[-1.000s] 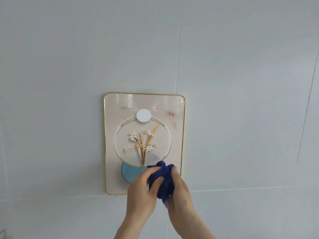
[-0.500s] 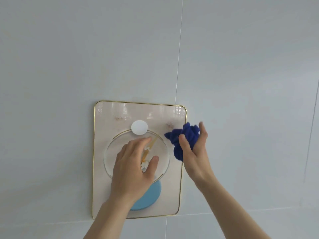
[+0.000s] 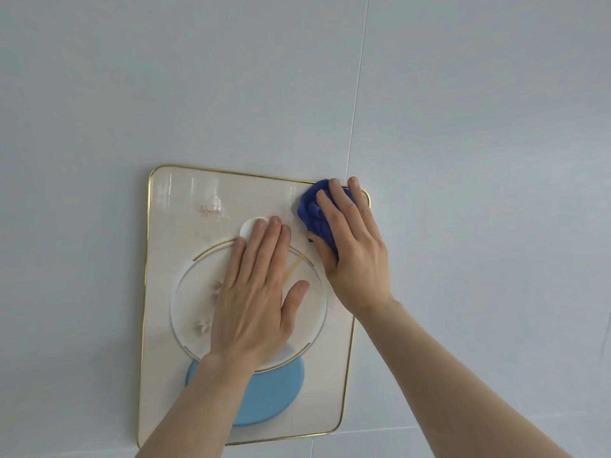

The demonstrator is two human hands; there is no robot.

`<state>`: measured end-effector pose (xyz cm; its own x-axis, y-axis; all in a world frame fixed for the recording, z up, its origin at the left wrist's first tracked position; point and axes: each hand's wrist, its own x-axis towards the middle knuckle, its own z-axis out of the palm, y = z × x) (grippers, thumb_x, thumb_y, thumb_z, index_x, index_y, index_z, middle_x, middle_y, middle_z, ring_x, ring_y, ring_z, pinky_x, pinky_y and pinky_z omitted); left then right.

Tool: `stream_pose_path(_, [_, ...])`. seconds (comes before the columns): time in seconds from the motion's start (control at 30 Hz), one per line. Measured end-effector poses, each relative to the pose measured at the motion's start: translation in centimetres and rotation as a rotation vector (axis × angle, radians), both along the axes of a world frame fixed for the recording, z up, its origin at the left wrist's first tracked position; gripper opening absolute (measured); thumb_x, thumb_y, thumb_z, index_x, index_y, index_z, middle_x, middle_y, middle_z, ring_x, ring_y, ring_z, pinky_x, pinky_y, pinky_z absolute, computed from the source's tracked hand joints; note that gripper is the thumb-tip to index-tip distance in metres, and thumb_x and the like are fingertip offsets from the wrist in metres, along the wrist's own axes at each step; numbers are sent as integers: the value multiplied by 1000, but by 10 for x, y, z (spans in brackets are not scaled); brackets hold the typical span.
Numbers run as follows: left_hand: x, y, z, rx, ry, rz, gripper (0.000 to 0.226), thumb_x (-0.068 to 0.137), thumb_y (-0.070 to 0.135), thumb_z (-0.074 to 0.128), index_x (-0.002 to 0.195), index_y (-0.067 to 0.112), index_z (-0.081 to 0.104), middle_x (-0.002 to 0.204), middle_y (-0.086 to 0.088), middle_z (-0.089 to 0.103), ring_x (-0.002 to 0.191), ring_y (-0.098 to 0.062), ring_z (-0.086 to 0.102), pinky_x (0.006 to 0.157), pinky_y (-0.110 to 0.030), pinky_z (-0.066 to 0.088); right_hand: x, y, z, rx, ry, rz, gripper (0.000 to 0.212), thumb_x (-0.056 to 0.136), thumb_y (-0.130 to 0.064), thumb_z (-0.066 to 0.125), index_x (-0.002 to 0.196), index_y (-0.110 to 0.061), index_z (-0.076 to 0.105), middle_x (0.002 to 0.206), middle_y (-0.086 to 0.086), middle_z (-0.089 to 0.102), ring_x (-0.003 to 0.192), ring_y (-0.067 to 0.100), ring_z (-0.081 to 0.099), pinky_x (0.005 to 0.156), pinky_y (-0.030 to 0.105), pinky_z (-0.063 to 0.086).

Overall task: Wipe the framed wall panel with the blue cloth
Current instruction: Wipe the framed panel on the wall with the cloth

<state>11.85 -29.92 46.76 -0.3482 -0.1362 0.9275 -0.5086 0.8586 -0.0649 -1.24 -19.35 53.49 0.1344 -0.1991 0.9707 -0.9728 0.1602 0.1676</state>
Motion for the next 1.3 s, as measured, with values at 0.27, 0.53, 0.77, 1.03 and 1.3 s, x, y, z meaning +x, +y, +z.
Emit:
stream_pose_path(0.27, [-12, -10, -5, -78, 36, 105, 73, 106, 53, 18, 165, 10, 12, 175, -7, 11, 162, -23, 8, 131, -47, 11, -17, -13, -25, -69, 37, 32, 38, 106, -16, 60, 144, -8, 57, 157, 10, 54, 156, 35, 35, 103, 52, 57])
stream_pose_path(0.53, [-9, -9, -4, -87, 40, 70, 72, 107, 52, 15, 165, 10, 11, 175, -7, 9, 162, -23, 7, 132, -46, 9, -19, 0, -52, -35, 87, -17, 35, 104, -6, 59, 139, -2, 63, 150, 14, 60, 152, 40, 41, 102, 55, 58])
stream_pose_path(0.77, [-7, -5, -2, -50, 26, 23, 72, 107, 51, 16, 165, 10, 10, 175, -7, 7, 163, -23, 5, 132, -46, 8, -23, 32, -97, 74, 87, -118, 45, 91, 15, 70, 134, -1, 68, 146, 13, 65, 146, 43, 48, 101, 53, 59])
stream_pose_path(1.03, [2, 11, 3, 18, -8, 11, 74, 106, 53, 12, 164, 8, 15, 175, -8, 11, 162, -24, 6, 130, -50, 14, -25, 71, -154, 276, 112, -292, 50, 90, 15, 50, 130, -7, 71, 145, 8, 67, 142, 38, 55, 70, 44, 65])
stream_pose_path(1.3, [12, 21, 10, 64, -65, 18, 77, 105, 55, 8, 163, 7, 19, 174, -8, 13, 162, -24, 8, 130, -48, 15, -2, 98, -183, 558, -31, -296, 56, 55, 2, 88, 104, -23, 81, 123, -11, 78, 116, 18, 75, 47, 24, 57])
